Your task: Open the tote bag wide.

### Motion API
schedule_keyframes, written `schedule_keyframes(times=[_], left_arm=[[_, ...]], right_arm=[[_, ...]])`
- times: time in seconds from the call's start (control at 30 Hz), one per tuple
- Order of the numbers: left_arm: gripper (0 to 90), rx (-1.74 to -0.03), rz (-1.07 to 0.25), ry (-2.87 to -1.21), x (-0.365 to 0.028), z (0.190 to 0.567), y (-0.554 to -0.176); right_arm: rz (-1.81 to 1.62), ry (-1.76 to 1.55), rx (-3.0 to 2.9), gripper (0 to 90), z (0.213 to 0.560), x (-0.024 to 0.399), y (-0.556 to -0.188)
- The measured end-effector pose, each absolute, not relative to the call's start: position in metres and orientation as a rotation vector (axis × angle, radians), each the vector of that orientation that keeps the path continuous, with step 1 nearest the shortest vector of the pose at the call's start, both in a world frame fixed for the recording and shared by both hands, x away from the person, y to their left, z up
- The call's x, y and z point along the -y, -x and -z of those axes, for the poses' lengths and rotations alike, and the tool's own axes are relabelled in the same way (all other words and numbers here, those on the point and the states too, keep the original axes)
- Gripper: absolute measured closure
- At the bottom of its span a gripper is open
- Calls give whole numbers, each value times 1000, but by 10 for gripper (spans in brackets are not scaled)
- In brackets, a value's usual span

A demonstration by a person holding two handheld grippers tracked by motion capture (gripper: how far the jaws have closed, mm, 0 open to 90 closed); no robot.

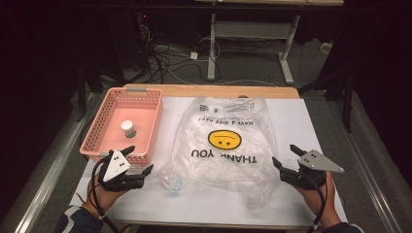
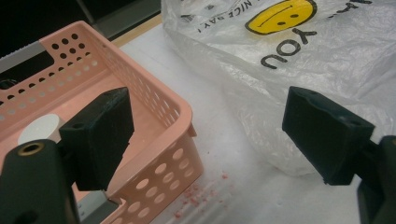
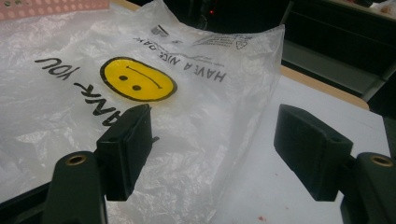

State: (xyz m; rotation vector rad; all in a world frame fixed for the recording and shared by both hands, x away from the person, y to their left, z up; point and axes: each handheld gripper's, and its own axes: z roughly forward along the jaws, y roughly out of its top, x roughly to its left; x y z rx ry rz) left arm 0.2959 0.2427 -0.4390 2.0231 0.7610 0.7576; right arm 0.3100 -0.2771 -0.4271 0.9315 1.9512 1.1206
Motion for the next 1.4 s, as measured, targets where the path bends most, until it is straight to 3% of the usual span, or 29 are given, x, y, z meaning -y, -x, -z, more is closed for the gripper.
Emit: schedule_keyframes(times=[0.5,0.8,1.1,1.27,1.37,1.4], left_arm=[[163,-756,-791,-2051,-241,441,-294],[164,-759,-797,-2061,-239,443,-293],[170,-744,-797,-2081,-238,445,-285],[170,-737,-793,-2090,-236,446,-287],[170,-719,-790,-2092,-234,446,-287],[170,-712,-786,-2093,-234,446,-287]], right_arm=[[-1117,-918,-1996,302,432,273,-317],[-1096,-1006,-1955,328,416,285,-355],[-1091,-1049,-1940,412,416,280,-383],[-1072,-1082,-1977,481,409,273,-430],[-1022,-1088,-2006,481,407,269,-450],[-985,-1113,-2036,482,408,266,-471]])
